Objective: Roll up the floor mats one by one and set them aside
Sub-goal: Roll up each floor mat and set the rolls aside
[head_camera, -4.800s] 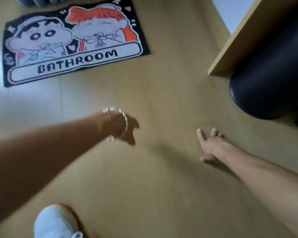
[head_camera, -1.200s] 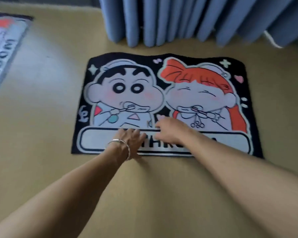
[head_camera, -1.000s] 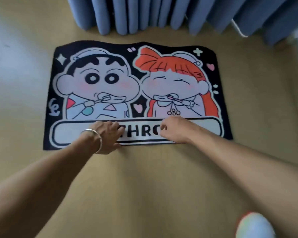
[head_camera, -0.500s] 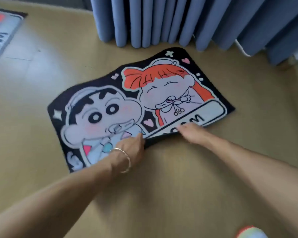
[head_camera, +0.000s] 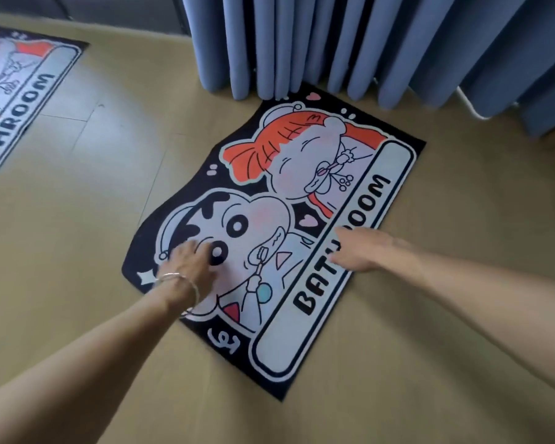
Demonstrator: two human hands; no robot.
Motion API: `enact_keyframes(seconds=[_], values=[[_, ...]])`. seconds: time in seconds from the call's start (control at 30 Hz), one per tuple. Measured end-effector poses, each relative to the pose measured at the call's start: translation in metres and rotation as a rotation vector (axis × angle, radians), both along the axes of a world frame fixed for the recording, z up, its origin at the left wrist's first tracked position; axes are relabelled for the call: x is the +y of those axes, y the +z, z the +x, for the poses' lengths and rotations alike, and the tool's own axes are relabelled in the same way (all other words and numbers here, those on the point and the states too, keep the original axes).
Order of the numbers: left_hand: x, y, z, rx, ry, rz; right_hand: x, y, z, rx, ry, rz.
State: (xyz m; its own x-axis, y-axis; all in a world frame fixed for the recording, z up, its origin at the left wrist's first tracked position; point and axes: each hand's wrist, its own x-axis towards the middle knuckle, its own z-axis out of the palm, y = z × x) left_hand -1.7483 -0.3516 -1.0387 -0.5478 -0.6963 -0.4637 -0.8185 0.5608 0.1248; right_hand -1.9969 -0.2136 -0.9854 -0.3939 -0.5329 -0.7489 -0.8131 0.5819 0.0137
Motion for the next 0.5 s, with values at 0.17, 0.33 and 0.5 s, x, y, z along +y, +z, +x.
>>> enact_keyframes(seconds=[0.17,0.33,0.5], values=[[-0.030,-0.013,0.046,-0.086,0.392,0.004,0.032,-0.028,0.008,-0.095,-0.162,0.141],[-0.053,-0.008,0.058,-0.102,0.505,0.108,0.028,-0.030,0.013,-0.111,-0.241,0.112],[-0.071,0.003,0.056,-0.027,0.554,0.024,0.026,-0.036,0.008,-0.092,-0.267,0.092]])
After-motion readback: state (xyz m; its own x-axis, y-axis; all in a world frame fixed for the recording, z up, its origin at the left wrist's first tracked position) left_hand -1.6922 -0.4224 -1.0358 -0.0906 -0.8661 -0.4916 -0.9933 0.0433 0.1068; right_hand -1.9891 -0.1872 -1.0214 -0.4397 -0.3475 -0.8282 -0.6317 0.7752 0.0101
